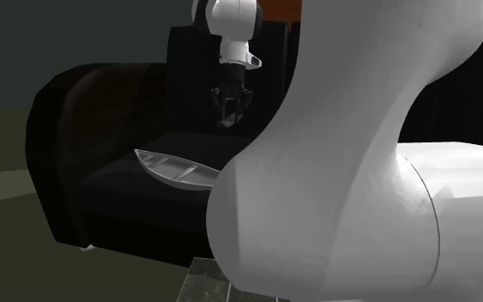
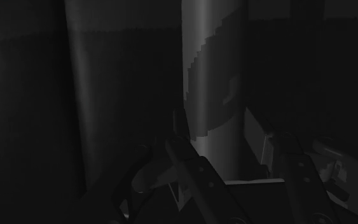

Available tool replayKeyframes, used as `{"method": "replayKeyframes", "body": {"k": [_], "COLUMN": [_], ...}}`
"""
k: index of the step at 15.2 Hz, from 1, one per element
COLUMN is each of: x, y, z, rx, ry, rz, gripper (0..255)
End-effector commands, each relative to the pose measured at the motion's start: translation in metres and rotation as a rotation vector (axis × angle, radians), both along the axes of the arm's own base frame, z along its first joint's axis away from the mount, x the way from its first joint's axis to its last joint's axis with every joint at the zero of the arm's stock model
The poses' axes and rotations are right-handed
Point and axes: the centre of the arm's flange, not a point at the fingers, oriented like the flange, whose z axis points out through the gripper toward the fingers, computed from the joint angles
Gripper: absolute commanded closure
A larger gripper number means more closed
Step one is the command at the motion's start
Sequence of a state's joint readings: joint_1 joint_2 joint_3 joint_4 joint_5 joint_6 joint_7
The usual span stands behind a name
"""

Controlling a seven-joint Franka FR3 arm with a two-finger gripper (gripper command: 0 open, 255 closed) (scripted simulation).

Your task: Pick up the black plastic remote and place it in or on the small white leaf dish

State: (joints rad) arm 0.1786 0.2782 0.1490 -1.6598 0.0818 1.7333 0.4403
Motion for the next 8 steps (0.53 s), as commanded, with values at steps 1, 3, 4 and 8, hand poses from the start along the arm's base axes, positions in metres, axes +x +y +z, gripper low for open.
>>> {"method": "replayKeyframes", "body": {"k": [1, 3, 4, 8], "x": [-0.024, -0.045, -0.056, -0.099], "y": [0.012, 0.028, 0.036, 0.067], "z": [-0.002, -0.003, -0.004, -0.006], "rx": [0.0, 0.0, 0.0, 0.0], "ry": [0.0, 0.0, 0.0, 0.0], "rz": [-0.001, -0.001, -0.001, -0.001], "gripper": [255, 255, 255, 255]}}
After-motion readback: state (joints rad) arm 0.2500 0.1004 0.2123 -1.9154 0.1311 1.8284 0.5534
